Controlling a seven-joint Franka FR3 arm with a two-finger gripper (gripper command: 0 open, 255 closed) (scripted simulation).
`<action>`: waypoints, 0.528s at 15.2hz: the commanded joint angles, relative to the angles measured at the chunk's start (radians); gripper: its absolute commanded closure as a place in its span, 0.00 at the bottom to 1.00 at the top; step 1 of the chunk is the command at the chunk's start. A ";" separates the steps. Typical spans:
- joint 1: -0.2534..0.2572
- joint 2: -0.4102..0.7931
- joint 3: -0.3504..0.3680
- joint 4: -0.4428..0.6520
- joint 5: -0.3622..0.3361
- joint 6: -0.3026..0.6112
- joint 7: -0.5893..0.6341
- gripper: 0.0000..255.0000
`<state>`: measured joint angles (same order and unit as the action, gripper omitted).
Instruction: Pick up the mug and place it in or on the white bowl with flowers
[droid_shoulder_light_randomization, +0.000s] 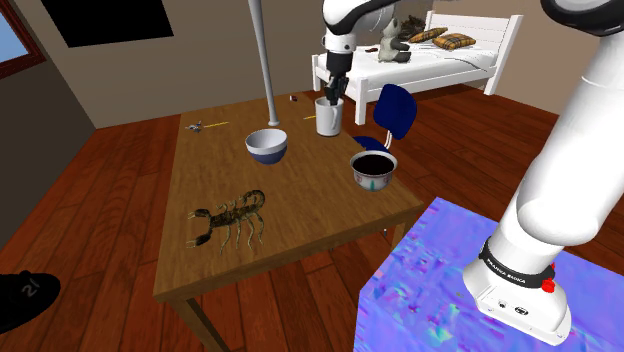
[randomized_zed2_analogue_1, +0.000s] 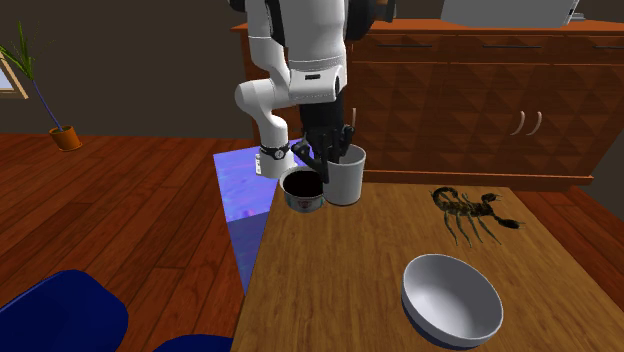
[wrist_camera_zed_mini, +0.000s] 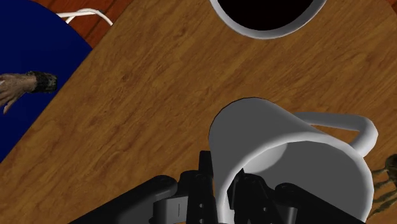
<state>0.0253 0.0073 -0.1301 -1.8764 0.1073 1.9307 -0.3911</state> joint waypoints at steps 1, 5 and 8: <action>0.000 -0.003 0.000 0.025 -0.001 -0.028 0.004 1.00; -0.003 -0.124 -0.002 -0.095 -0.018 -0.028 0.003 1.00; -0.010 -0.244 -0.004 -0.208 -0.035 -0.034 0.002 1.00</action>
<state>0.0177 -0.1960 -0.1331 -2.0460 0.0778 1.8985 -0.3871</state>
